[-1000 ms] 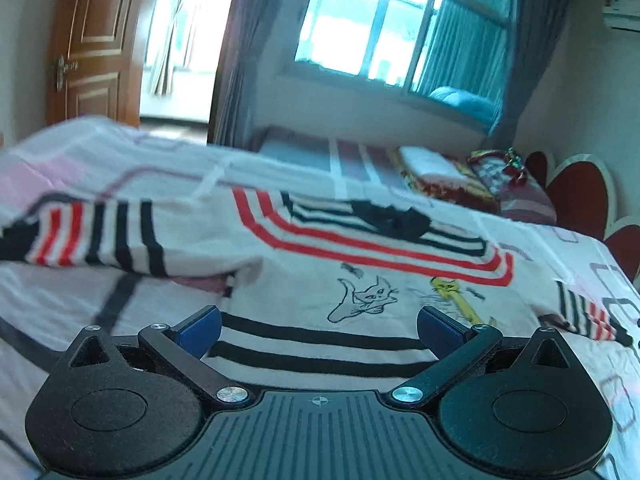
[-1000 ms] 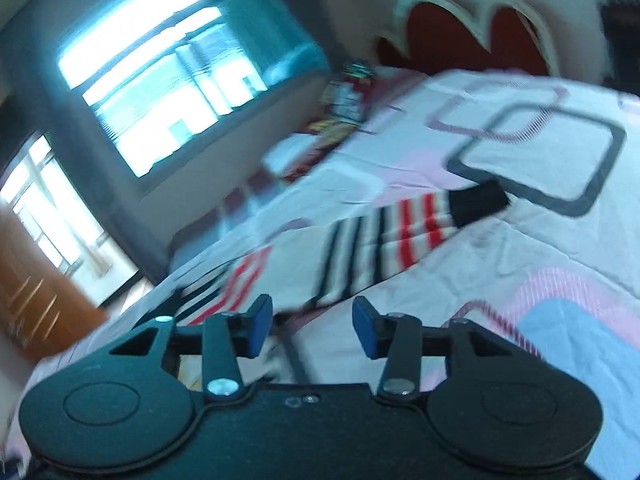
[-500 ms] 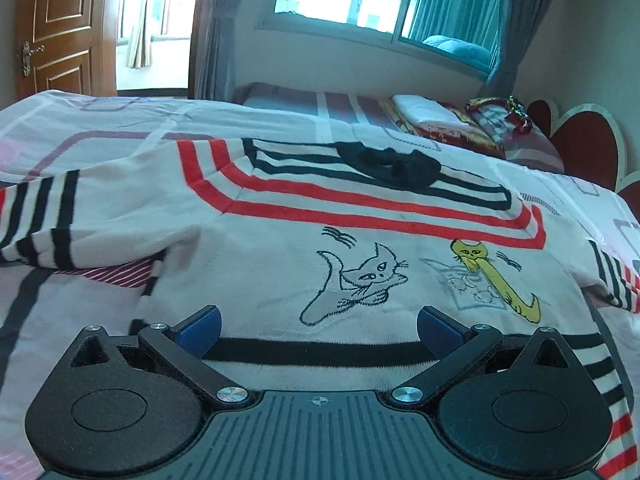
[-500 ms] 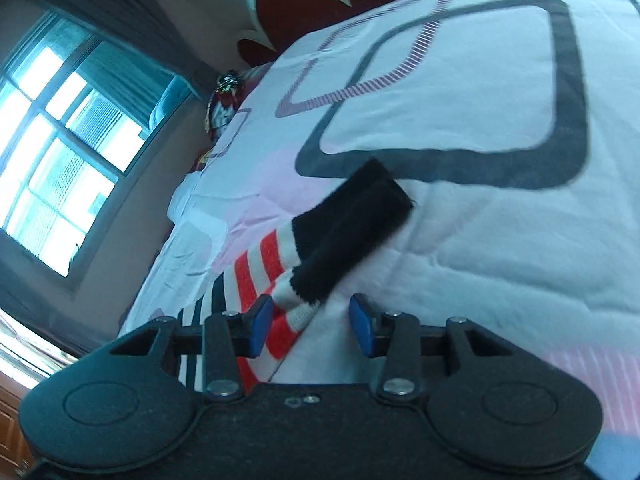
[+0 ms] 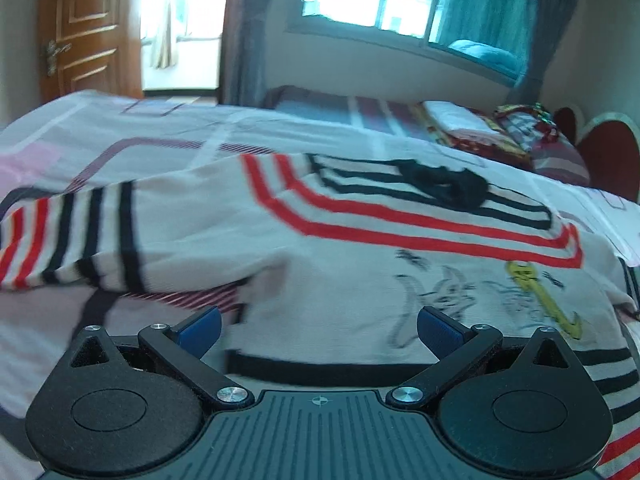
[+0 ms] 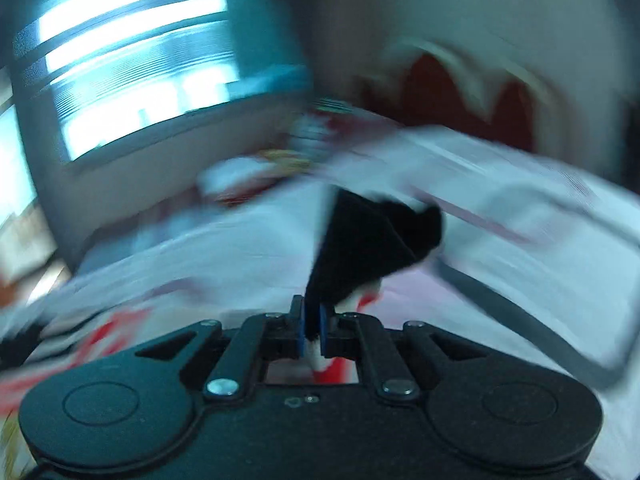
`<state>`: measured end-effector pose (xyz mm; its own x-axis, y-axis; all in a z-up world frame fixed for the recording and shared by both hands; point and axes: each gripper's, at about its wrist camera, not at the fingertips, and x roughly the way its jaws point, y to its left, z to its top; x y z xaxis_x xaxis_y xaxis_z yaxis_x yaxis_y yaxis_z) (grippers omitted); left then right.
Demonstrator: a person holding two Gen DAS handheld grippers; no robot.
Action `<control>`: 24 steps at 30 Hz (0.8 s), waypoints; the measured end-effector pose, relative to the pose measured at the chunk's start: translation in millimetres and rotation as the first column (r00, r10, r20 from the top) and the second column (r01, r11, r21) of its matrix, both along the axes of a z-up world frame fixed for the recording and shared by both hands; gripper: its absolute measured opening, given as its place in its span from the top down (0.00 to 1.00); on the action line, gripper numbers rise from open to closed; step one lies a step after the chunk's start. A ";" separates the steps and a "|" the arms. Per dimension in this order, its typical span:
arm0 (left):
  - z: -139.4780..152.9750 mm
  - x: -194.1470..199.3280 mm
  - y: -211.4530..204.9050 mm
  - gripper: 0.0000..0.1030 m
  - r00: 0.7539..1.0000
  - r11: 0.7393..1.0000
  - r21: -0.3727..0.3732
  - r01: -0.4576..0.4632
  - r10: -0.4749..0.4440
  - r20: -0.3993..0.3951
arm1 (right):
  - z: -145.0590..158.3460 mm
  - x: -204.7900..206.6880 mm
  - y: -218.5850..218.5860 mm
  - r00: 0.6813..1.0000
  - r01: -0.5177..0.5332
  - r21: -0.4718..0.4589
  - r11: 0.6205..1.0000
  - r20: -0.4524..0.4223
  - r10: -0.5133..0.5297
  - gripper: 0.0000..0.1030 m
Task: Fold small clothes
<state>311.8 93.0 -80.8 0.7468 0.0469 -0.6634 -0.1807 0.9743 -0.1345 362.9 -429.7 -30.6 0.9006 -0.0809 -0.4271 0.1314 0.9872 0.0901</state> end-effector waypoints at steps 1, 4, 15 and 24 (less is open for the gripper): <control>0.2 -2.9 8.2 0.00 1.000 1.000 -0.003 -0.026 0.026 -0.008 | 0.9 3.6 30.6 0.997 -0.083 -0.024 0.996 -0.006 0.083 0.93; 2.5 -12.2 25.6 0.00 0.998 0.998 -0.014 -0.066 0.066 -0.008 | -13.3 15.5 112.7 0.954 -0.292 -0.022 0.956 -0.074 0.289 0.93; 9.5 -38.9 58.5 0.00 0.998 0.994 -0.097 -0.046 0.050 0.043 | -68.5 11.3 247.5 0.814 -0.567 -0.072 0.821 -0.203 0.545 0.87; -6.0 47.0 -6.7 0.00 0.986 0.924 -0.344 0.168 -0.151 0.074 | -47.9 -23.8 212.0 0.856 -0.514 -0.033 0.857 -0.080 0.511 0.68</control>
<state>358.8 86.3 -86.9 0.7551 -0.3024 -0.5817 -0.0127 0.8804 -0.4741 339.1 -217.7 -78.5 0.7904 0.3610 -0.4948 -0.3905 0.9194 0.0471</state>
